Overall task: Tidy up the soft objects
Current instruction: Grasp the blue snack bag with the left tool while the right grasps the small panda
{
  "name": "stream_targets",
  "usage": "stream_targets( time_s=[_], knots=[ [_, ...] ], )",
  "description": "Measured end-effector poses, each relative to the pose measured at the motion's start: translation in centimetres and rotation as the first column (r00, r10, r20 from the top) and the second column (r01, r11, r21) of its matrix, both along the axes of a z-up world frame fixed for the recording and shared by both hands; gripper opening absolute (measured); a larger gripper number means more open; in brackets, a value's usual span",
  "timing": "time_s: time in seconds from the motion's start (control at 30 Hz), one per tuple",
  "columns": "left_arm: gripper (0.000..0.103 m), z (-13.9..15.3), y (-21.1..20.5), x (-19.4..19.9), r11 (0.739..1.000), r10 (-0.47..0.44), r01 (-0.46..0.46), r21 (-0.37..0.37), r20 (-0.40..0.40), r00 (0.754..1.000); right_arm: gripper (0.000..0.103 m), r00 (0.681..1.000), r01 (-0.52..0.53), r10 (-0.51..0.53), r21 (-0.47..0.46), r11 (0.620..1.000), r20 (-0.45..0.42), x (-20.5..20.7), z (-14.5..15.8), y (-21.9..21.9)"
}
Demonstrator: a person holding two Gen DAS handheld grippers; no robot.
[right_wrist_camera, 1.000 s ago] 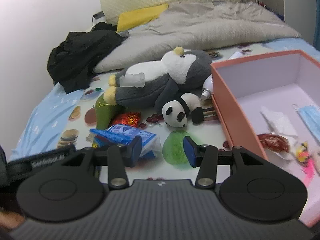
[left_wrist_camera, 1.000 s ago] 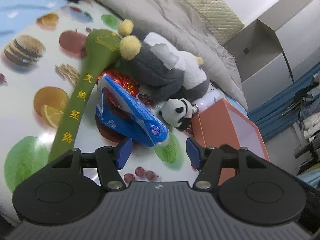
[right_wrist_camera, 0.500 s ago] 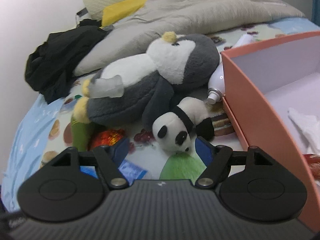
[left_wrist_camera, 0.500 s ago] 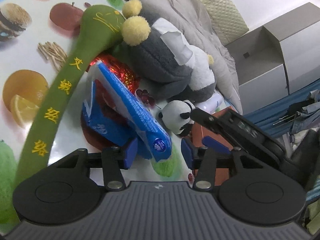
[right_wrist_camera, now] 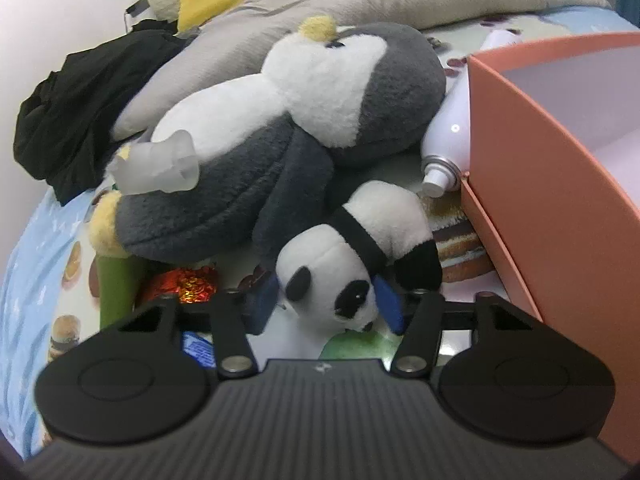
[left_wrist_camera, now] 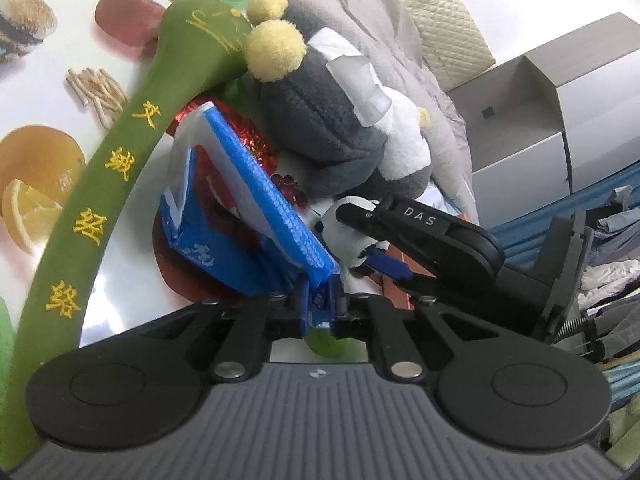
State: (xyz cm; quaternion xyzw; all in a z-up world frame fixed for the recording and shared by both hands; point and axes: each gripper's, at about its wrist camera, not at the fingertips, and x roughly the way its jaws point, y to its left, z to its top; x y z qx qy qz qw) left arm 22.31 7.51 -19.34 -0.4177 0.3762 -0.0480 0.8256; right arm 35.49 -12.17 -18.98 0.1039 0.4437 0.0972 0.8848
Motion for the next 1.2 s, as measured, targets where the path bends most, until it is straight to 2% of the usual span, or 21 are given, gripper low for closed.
stream_targets(
  time_s=[0.23,0.53,0.87,0.97,1.1,1.13,1.17,1.2],
  knots=[
    [0.007,1.4,0.2,-1.3,0.999,-0.038,0.038,0.032,0.016,0.999,0.052,0.998,-0.038,0.040,-0.048,0.998,0.038,-2.1,1.6,-0.1],
    [0.008,3.3,-0.4,-4.7,0.987,-0.133,0.131,0.093,0.014,0.991,0.051,0.998,-0.058,0.060,-0.070,0.996,0.029,-7.5,2.9,-2.1],
    [0.008,3.6,-1.3,-9.0,0.959,-0.252,0.258,0.116,-0.063,0.966,0.051,0.994,-0.110,0.112,-0.089,0.990,0.012,-14.4,3.8,-2.9],
    [0.008,3.1,-1.0,-10.0,0.957,-0.233,0.247,0.151,-0.103,0.967,0.051,0.993,-0.116,0.115,-0.088,0.989,-0.007,-16.1,3.4,-3.0],
    [0.009,3.1,-0.7,-10.9,0.961,-0.199,0.217,0.172,-0.115,0.973,0.052,0.996,-0.077,0.075,-0.064,0.995,-0.044,-17.3,2.9,-3.4],
    [0.015,3.2,-0.8,-10.9,0.960,-0.195,0.213,0.182,-0.112,0.974,0.052,0.997,-0.067,0.065,-0.063,0.996,-0.047,-17.5,2.9,-3.4],
    [0.030,3.3,-0.8,-11.1,0.960,-0.187,0.206,0.190,-0.117,0.975,0.053,0.997,-0.058,0.055,-0.062,0.996,-0.053,-17.7,2.9,-3.4],
    [0.040,3.4,-0.9,-11.3,0.961,-0.177,0.199,0.192,-0.125,0.976,0.053,0.997,-0.053,0.049,-0.059,0.997,-0.062,-17.9,2.8,-3.4]
  ],
)
